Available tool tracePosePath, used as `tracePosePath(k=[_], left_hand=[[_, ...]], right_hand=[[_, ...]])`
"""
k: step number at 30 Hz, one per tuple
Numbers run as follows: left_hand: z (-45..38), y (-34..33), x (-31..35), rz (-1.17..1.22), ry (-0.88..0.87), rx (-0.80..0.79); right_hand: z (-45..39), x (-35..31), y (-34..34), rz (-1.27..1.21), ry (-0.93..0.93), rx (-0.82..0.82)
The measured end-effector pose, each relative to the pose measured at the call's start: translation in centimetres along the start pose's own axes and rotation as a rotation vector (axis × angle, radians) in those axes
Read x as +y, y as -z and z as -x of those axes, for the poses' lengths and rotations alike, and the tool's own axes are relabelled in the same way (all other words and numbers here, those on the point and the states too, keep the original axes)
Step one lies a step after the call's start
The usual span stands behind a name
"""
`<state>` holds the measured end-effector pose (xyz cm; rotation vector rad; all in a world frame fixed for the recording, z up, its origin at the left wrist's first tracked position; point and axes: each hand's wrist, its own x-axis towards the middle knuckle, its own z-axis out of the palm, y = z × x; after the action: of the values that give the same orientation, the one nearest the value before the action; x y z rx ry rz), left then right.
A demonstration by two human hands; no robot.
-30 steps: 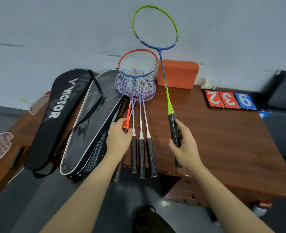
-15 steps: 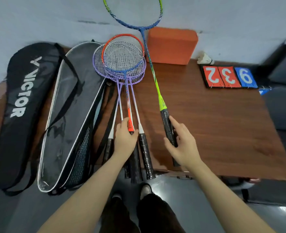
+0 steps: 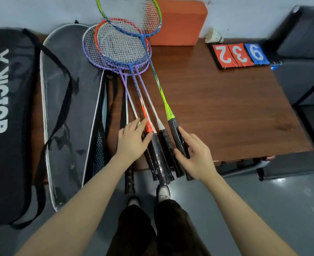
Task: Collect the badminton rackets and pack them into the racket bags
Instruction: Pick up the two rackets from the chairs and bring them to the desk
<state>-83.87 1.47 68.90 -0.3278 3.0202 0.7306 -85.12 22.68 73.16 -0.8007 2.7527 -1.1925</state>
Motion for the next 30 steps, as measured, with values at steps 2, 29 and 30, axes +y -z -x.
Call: tracePosePath(k=[2, 29, 30], left_hand=[[0.1, 0.1, 0.1, -0.028, 0.033, -0.051], [2.8, 1.2, 1.8, -0.146, 0.056, 0.095], [3.4, 1.7, 1.6, -0.135, 0.062, 0.107]], right_hand=[[0.0, 0.0, -0.7, -0.005, -0.024, -0.014], [-1.7, 2.2, -3.8, 0.208, -0.048, -0.098], [-1.8, 1.6, -3.7, 0.213, -0.046, -0.084]])
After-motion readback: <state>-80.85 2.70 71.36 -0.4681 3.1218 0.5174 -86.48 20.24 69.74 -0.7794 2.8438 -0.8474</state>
